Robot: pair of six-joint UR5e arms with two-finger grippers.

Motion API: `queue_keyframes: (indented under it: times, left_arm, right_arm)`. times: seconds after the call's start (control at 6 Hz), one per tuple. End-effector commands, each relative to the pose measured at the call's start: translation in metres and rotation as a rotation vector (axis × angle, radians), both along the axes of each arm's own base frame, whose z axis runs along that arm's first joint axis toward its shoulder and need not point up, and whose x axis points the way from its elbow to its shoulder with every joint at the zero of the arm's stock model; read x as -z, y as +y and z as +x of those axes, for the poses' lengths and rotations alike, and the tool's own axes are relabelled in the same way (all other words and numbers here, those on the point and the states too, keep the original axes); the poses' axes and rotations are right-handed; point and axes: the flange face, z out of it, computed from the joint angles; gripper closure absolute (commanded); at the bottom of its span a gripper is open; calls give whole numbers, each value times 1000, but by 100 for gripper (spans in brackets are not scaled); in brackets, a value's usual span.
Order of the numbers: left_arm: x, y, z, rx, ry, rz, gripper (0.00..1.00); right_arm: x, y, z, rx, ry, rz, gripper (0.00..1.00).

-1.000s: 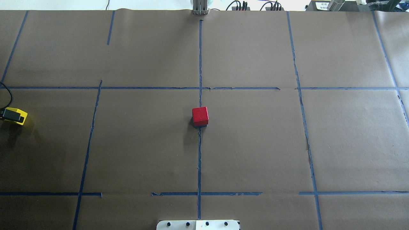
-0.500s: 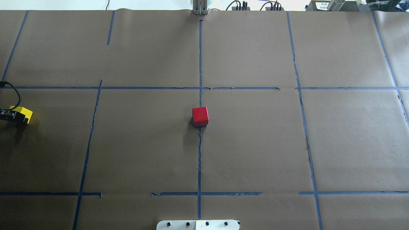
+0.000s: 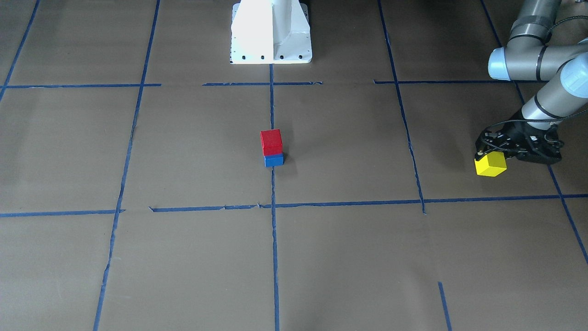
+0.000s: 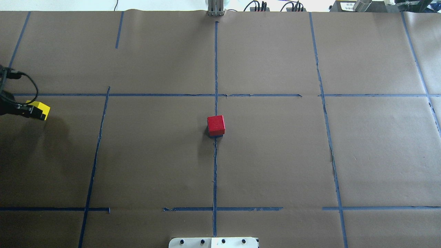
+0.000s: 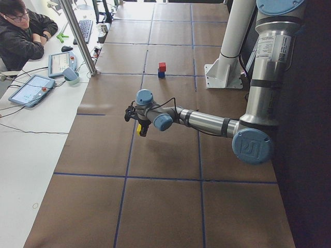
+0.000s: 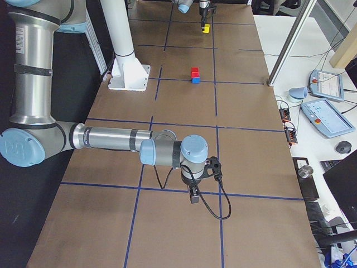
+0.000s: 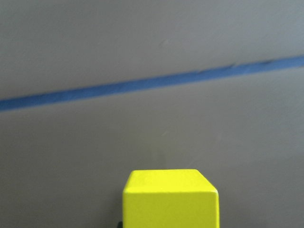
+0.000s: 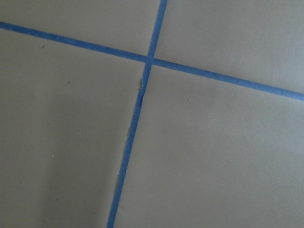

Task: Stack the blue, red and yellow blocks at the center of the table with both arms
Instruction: 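Carry the yellow cube with the left gripper over the red cube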

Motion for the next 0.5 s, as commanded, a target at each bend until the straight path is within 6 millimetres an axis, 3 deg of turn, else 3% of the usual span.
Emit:
queue_keyframes:
  times: [0.0, 0.17, 0.33]
  left_arm:
    - [157, -26, 58, -45, -4, -20, 98]
    - [242, -19, 111, -34, 0, -107, 98]
    - [299, -1, 154, -7, -13, -112, 98]
  right_arm:
    - [0, 0, 0, -1, 0, -1, 0]
    - [0, 0, 0, -1, -2, 1, 0]
    - [0, 0, 0, -1, -3, 1, 0]
